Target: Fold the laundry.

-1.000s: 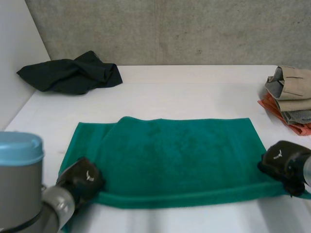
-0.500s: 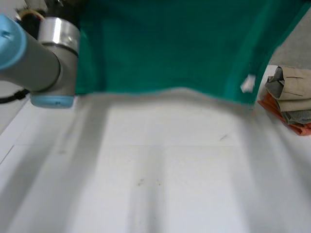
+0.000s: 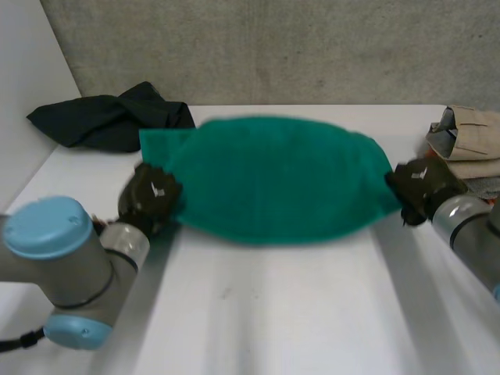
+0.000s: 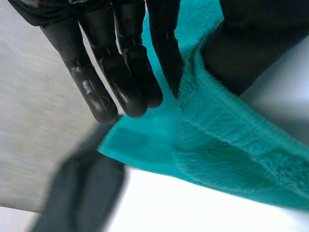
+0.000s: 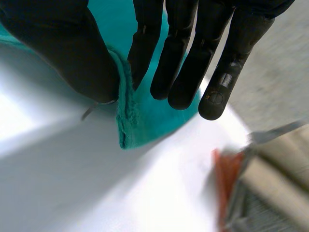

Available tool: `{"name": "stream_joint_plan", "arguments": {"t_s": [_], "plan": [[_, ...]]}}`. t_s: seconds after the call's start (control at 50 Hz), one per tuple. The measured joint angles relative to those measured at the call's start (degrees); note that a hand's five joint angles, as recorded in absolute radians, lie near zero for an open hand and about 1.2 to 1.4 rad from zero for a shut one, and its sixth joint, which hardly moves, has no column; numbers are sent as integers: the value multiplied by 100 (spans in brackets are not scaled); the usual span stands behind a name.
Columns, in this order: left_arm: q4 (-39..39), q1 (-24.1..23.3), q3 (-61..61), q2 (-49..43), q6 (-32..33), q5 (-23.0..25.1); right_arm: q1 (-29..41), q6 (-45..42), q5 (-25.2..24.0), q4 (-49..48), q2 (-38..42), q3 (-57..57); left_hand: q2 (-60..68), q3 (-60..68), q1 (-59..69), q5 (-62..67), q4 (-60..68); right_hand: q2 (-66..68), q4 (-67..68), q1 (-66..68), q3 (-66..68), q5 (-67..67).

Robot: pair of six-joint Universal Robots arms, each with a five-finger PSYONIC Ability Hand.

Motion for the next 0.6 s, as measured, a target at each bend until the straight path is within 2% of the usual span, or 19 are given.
{"name": "stream_joint_plan", "arguments": {"t_s": [0.06,0.1,0.12,0.14,0.18,0.26,0.4,0.44,0.48,0.52,0.6], "plan": [[2,-13,-104,-406,14,18,-60,-11,-29,-8,225,209,-298,-293,-222,-181,-305,0,0,0,0,0],[4,-19,-118,-526,14,57,-136,-6,-29,-18,291,246,-1532,-1492,-1301,-1165,-1546,0,0,0,0,0],[4,-20,-119,-539,13,68,-156,-4,-29,-20,300,248,-1532,-1492,-1301,-1165,-1546,0,0,0,0,0],[4,-20,-121,-569,9,107,-213,3,-28,-26,315,250,-2561,-2506,-2409,-2122,-2530,1,0,0,0,-1],[4,-16,-121,-576,2,140,-265,12,-26,-29,323,247,-3318,-3225,-3115,-2912,-3316,1,0,0,0,-1],[1,111,-158,-475,-38,212,-410,55,-21,-36,317,216,-4004,-3941,-3665,-3668,-4060,0,0,0,0,-1],[-6,649,-308,-225,-487,239,-630,88,-58,-35,298,171,-4196,-4163,-3818,-3896,-4299,0,0,0,0,0],[-24,813,-338,-160,-922,244,-673,92,-89,-31,300,161,-4196,-4163,-3818,-3896,-4299,0,0,0,0,0],[-29,837,-342,-150,-1012,245,-688,93,-104,-30,301,157,-4196,-4163,-3818,-3896,-4299,0,0,0,0,0],[-142,948,-339,-97,-1663,249,-724,99,-154,-26,304,152,-4195,-4163,-3818,-3895,-4299,0,0,0,0,0],[-444,1014,-296,-77,-2199,256,-727,103,-181,-25,303,166,-4141,-4110,-3773,-3798,-4218,1,0,0,0,0]]}}
